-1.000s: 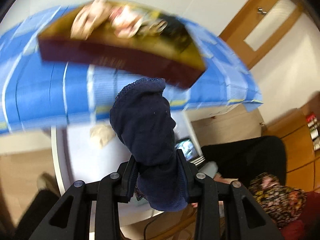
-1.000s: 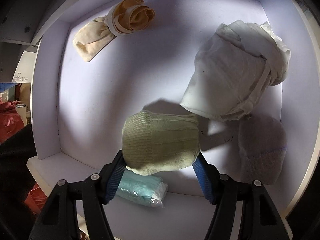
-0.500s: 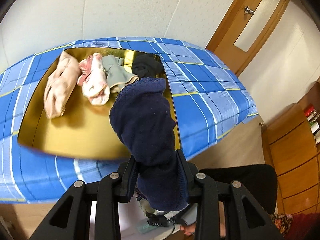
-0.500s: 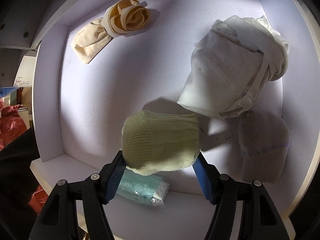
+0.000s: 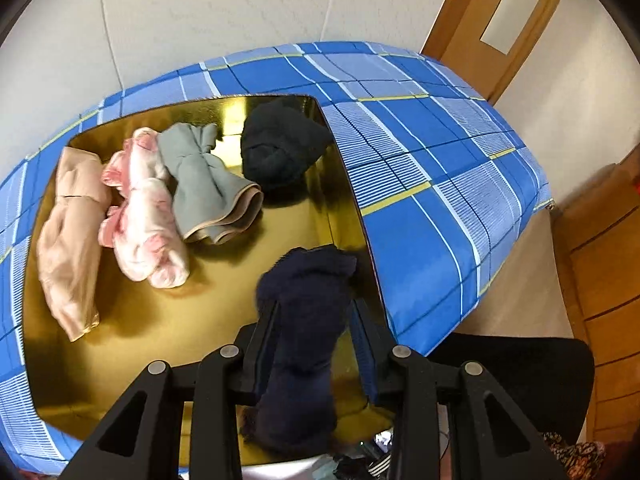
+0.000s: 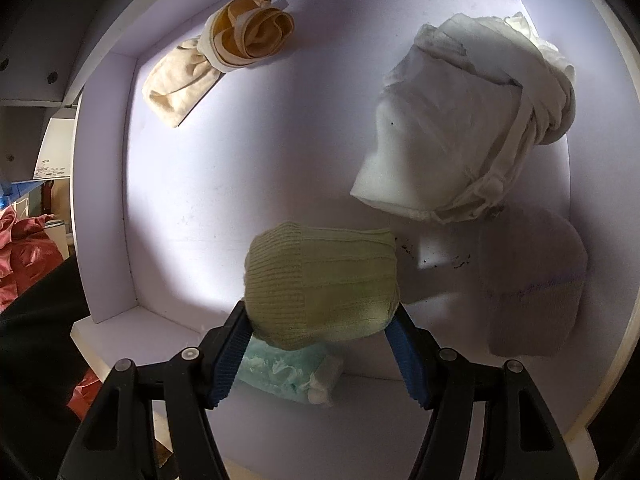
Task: Organize soft objects
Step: 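Carry the navy cloth with the left gripper into the tray while the right gripper holds the green cloth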
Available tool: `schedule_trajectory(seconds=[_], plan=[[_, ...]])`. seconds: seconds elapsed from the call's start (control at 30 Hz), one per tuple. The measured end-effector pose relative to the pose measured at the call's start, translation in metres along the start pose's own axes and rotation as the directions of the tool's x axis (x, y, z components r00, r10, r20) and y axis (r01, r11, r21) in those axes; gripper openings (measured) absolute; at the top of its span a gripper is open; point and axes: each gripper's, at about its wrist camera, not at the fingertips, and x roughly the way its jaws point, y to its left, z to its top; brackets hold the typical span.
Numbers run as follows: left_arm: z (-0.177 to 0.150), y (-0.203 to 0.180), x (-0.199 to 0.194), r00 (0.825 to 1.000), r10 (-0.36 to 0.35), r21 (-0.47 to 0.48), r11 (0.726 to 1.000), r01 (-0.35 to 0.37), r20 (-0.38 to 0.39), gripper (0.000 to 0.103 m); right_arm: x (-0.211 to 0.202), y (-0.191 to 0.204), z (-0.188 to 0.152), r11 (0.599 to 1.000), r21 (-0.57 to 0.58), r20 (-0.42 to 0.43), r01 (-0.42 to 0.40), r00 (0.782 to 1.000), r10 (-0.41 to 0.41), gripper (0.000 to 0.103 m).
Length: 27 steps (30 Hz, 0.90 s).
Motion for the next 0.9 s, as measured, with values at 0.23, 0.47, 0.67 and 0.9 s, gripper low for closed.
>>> schedule_trajectory(seconds=[0.23,0.47,0.67,0.9], plan=[[-0.004,0.009,-0.001,1.0,0.017,-0.075,0.997,-0.018,-0.016,0.035,-0.003,-0.002,0.0,1.0,0.01,-0.001,-0.019,1.0,0.019,0.068],[-0.022,0.016,0.0,0.994,0.034,-0.067,0.997,-0.041,-0.104,0.035,-0.003,-0.005,0.002,1.0,0.023,-0.008,-0.017,1.0,0.017,0.068],[-0.013,0.009,0.021,0.995,-0.025,-0.129,0.992,0.013,-0.096,0.035,0.0,-0.003,0.001,1.0,0.027,-0.002,-0.005,1.0,0.005,0.068],[-0.01,0.019,0.016,1.0,-0.019,-0.249,0.968,0.025,0.023,0.038,-0.004,0.0,0.002,1.0,0.026,0.001,-0.008,1.0,0.008,0.068]])
